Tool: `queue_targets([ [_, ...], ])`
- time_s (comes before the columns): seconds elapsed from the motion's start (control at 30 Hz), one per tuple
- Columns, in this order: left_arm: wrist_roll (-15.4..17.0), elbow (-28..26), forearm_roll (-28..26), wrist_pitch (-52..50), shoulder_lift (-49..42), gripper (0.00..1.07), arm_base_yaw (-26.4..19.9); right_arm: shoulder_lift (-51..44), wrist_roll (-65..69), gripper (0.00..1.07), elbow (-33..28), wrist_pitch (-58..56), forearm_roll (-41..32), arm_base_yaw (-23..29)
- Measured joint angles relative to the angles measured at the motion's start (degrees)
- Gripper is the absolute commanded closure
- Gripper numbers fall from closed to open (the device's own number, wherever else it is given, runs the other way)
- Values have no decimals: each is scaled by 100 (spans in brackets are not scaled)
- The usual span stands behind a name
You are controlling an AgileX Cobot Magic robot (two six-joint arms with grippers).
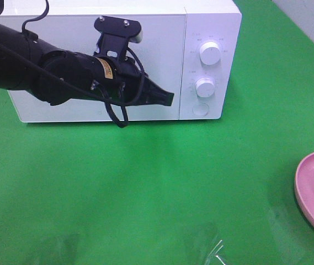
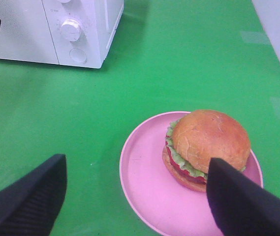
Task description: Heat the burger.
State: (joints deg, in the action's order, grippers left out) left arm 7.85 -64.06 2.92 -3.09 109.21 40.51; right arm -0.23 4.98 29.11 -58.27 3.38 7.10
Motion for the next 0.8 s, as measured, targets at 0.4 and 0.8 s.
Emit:
queue_targets([
  [0.4, 0, 0, -63, 2005, -413, 7, 613, 0, 0, 32, 0, 0, 0, 0],
  [0.8, 0, -11, -258, 4985, -1220, 8, 596, 0, 0, 32, 0, 0, 0, 0],
])
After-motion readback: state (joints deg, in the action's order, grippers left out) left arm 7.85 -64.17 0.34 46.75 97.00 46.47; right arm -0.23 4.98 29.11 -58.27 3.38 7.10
